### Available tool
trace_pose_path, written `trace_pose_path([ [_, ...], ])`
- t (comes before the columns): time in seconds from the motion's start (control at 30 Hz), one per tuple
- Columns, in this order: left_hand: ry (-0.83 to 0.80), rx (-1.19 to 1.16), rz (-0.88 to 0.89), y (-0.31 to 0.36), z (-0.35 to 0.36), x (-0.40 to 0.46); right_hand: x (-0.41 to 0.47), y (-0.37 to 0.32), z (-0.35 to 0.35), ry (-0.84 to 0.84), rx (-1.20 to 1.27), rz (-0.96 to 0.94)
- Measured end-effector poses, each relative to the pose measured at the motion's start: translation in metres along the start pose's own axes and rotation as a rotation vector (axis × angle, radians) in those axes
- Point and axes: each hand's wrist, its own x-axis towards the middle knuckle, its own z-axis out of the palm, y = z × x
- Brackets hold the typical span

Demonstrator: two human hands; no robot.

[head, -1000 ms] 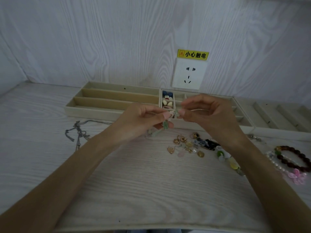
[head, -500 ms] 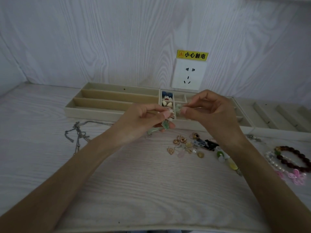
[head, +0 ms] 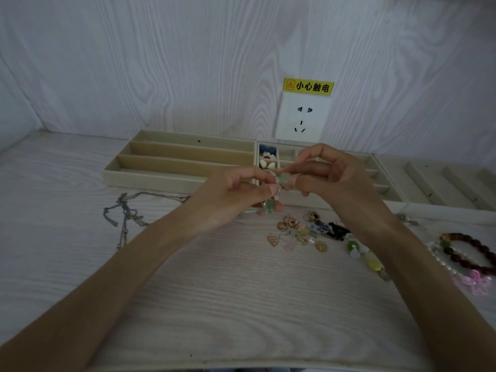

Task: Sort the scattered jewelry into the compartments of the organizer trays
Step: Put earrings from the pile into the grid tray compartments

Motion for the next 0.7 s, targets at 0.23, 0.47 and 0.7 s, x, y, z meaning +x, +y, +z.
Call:
trace_pose_path([
  [0.23,0.091,-0.004,0.024,0.0066,-0.0005,0.0006,-0.0011,0.0010,-0.0058,-0.063,0.001,-0.012],
  [0.47,0.096,0.025,0.006,0.0074,-0.0027,0.0009,-0.0008,0.0040,-0.0059,-0.077,0.030,-0.062],
  [0.7,0.124,0.044,-0.039,0.0085,-0.0025,0.0024,-0.0017,0.0046,-0.0045,-0.073,0.007,-0.130],
])
